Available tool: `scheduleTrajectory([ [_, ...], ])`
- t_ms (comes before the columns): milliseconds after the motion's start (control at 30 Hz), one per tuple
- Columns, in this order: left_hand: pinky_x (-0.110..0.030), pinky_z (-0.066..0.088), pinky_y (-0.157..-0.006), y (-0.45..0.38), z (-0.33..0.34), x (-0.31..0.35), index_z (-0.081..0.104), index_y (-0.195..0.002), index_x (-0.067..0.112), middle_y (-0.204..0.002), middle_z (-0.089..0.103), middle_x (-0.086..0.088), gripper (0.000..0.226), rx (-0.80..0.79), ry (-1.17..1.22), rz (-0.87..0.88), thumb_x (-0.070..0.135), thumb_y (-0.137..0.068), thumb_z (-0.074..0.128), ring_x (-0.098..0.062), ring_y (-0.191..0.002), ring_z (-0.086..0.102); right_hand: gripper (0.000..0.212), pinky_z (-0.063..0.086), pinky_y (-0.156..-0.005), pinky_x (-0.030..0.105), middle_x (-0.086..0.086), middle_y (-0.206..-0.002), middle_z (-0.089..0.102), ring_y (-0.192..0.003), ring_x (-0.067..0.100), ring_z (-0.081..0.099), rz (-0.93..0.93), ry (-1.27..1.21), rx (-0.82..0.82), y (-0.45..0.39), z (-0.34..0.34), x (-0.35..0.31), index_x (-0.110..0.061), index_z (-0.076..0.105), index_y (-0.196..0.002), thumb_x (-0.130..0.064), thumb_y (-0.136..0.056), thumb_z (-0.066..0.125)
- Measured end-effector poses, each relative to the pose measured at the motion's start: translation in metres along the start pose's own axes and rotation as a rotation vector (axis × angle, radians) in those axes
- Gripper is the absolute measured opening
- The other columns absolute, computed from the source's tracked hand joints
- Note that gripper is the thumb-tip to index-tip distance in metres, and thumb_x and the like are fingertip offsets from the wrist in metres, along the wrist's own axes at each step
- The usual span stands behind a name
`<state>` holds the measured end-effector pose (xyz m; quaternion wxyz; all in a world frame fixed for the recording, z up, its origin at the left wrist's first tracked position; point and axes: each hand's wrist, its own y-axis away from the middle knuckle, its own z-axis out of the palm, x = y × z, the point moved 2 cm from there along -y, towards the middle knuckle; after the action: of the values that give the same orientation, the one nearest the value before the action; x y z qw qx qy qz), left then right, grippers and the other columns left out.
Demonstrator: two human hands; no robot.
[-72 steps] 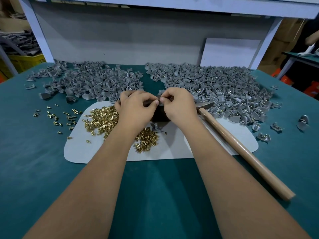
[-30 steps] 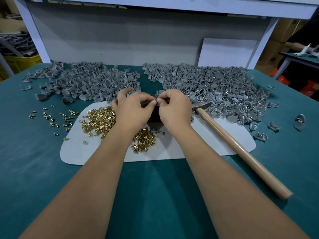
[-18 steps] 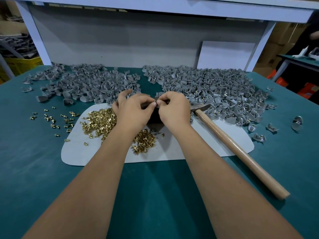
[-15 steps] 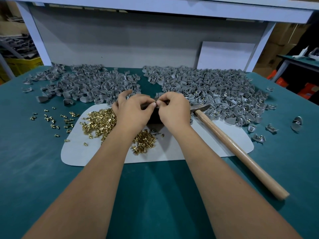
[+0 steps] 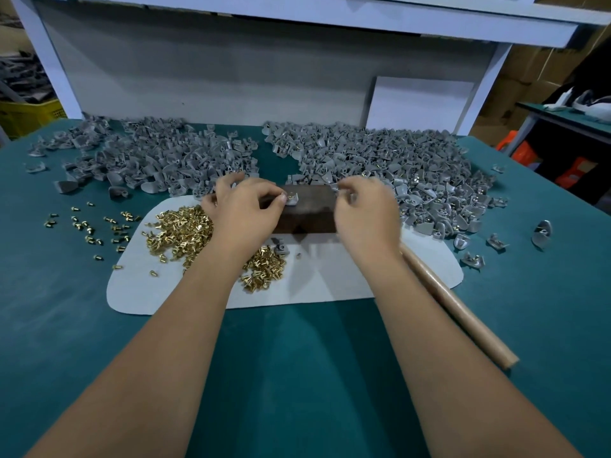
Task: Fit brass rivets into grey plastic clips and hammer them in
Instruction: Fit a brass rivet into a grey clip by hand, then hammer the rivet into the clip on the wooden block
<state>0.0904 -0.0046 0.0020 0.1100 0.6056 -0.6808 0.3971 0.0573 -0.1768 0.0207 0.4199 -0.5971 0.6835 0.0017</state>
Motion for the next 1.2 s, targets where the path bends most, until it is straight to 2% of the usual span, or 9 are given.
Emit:
scheduleTrajectory([
  [67, -0.047, 0.014, -0.102, 0.000, -0.001, 0.001, 0.065, -0.085, 0.045, -0.113, 0.059, 0.029, 0.010, -0.017, 0.014, -0.012, 0.040, -0.092, 0.061, -0.017, -0.133, 0.026, 0.021, 0.051, -0.070, 0.035, 0.005, -0.094, 0.063, -0.082, 0.024, 0.058, 0.037, 0.326, 0.019, 0.000, -0.020, 0.018, -0.015, 0.065, -0.090, -0.028, -0.093, 0.049],
  [133, -0.048, 0.015, -0.104, 0.001, -0.001, 0.002, 0.063, -0.083, 0.046, -0.115, 0.059, 0.029, 0.011, -0.025, 0.024, -0.022, 0.040, -0.091, 0.061, -0.017, -0.134, 0.025, 0.034, 0.041, -0.066, 0.032, 0.012, -0.090, 0.062, -0.081, 0.030, 0.057, 0.129, 0.549, -0.109, 0.005, -0.033, 0.032, -0.012, 0.056, -0.077, -0.039, -0.094, 0.046],
  [233, -0.049, 0.015, -0.105, 0.001, -0.002, 0.003, 0.064, -0.084, 0.044, -0.118, 0.059, 0.027, 0.008, -0.031, 0.041, -0.044, 0.040, -0.091, 0.062, -0.016, -0.134, 0.025, 0.030, 0.037, -0.069, 0.033, 0.013, -0.104, 0.060, -0.098, 0.034, 0.056, 0.193, 0.654, -0.311, 0.013, -0.036, 0.040, -0.011, 0.062, -0.098, -0.038, -0.092, 0.051],
  [433, -0.047, 0.015, -0.105, 0.002, -0.002, 0.003, 0.064, -0.085, 0.043, -0.111, 0.057, 0.023, 0.004, -0.004, 0.059, -0.101, 0.041, -0.088, 0.065, -0.014, -0.132, 0.024, 0.029, 0.035, -0.066, 0.031, 0.015, -0.111, 0.059, -0.102, 0.033, 0.057, 0.193, 0.588, -0.278, 0.016, -0.030, 0.031, -0.004, 0.054, -0.113, -0.026, -0.094, 0.053],
  [567, -0.047, 0.015, -0.104, 0.002, 0.001, 0.004, 0.064, -0.086, 0.043, -0.105, 0.054, 0.027, 0.004, 0.005, 0.006, -0.095, 0.042, -0.090, 0.062, -0.014, -0.131, 0.025, 0.020, 0.024, -0.047, 0.027, 0.002, -0.072, 0.053, -0.060, 0.026, 0.047, 0.183, 0.501, -0.122, 0.014, -0.043, 0.023, -0.011, 0.036, -0.098, -0.014, -0.091, 0.055],
  [633, -0.047, 0.016, -0.103, 0.003, 0.002, 0.005, 0.066, -0.088, 0.041, -0.110, 0.057, 0.025, 0.006, 0.020, -0.022, -0.095, 0.042, -0.090, 0.061, -0.015, -0.130, 0.025, 0.020, 0.016, -0.044, 0.025, -0.002, -0.066, 0.047, -0.049, 0.019, 0.036, 0.137, 0.457, 0.006, 0.013, -0.050, 0.015, -0.015, 0.038, -0.100, -0.017, -0.092, 0.056],
  [767, -0.046, 0.016, -0.101, 0.005, 0.002, 0.007, 0.066, -0.082, 0.040, -0.112, 0.062, 0.023, 0.006, 0.049, 0.011, -0.103, 0.041, -0.088, 0.063, -0.015, -0.129, 0.027, 0.027, 0.011, -0.046, 0.021, -0.004, -0.081, 0.052, -0.060, 0.019, 0.038, -0.116, 0.338, 0.181, 0.021, -0.054, -0.012, -0.023, 0.051, -0.119, -0.018, -0.093, 0.056],
  [933, -0.051, 0.016, -0.109, 0.003, -0.002, 0.007, 0.058, -0.069, 0.048, -0.095, 0.059, 0.028, 0.025, 0.060, 0.118, -0.115, 0.034, -0.083, 0.073, -0.017, -0.133, 0.028, 0.056, 0.027, -0.058, 0.029, 0.004, -0.087, 0.061, -0.076, 0.026, 0.056, -0.262, 0.446, 0.101, 0.032, -0.037, -0.035, -0.036, 0.046, -0.137, -0.014, -0.088, 0.061],
  [1200, -0.046, 0.014, -0.101, 0.002, 0.004, 0.002, 0.072, -0.082, 0.043, -0.103, 0.065, 0.028, 0.003, 0.102, 0.067, -0.137, 0.041, -0.082, 0.074, -0.015, -0.134, 0.030, 0.060, 0.025, -0.051, 0.026, 0.007, -0.071, 0.057, -0.059, 0.020, 0.037, -0.264, 0.402, 0.244, 0.033, -0.036, -0.039, -0.028, 0.059, -0.129, -0.003, -0.076, 0.071],
])
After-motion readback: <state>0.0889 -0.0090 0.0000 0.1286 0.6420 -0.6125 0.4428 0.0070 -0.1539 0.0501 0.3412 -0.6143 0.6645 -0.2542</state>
